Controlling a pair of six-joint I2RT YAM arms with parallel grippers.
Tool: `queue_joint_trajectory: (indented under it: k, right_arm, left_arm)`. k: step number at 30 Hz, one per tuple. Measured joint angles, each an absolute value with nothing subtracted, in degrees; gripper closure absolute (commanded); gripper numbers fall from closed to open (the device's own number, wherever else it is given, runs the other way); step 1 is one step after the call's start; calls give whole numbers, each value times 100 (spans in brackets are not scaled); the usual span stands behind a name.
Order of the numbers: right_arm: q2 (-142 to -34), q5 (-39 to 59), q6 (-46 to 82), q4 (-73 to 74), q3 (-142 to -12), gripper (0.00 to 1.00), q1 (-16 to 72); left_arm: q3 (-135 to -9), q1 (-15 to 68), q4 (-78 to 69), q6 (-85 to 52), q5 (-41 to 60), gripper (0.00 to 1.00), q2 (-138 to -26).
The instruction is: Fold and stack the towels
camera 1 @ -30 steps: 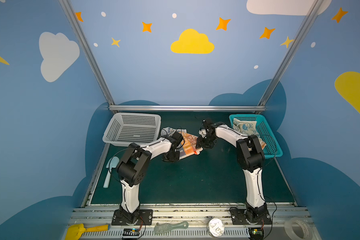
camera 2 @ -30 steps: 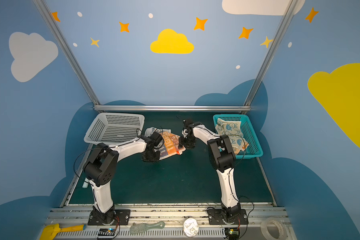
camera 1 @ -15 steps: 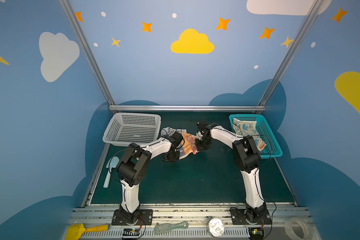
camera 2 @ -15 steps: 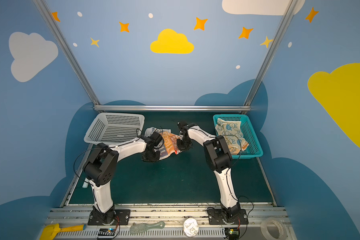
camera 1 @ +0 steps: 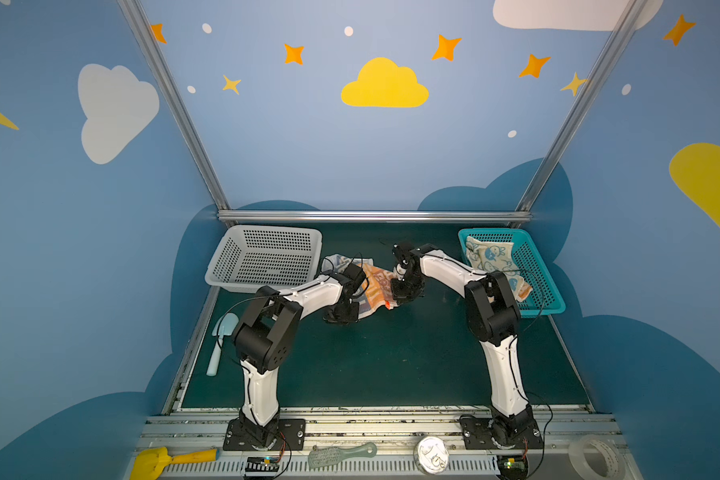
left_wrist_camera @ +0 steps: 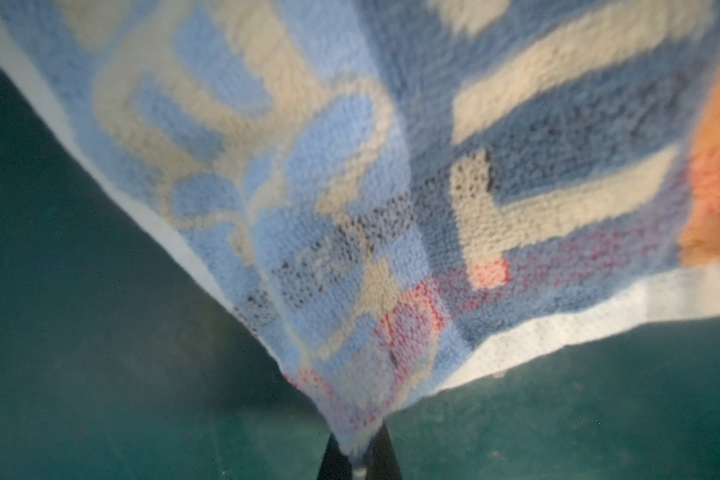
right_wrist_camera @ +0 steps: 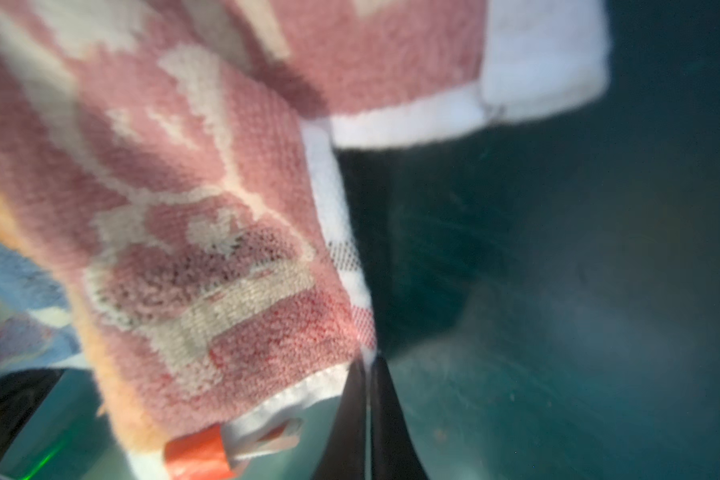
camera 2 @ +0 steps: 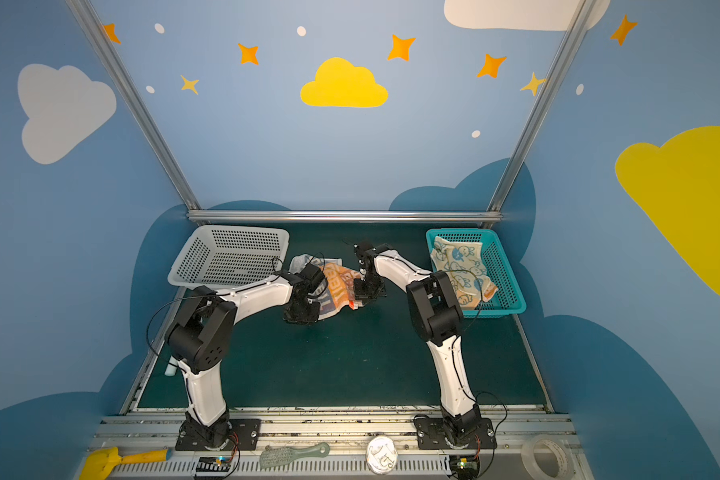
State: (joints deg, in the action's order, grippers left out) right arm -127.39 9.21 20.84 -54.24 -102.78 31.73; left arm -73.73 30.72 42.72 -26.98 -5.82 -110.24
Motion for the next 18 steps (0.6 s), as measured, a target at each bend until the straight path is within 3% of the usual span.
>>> queue_joint_trajectory:
  k: [6,14,18]
  right_arm:
    - [-12263,980,2080,-5872,-11043,100,3170]
    - [-11454,1149,2036,-6300,-12851,100,2987]
    - [-10886,1103,1909,-6053,-12964,100,2888]
  left_arm:
    - [-8158,2832,4799,-2606,-650,97,-10626]
    - [-10101,2495,5186,-2298,-784,97,-9898]
    - [-11194,2377,5505,-2073,-823,97,-9988]
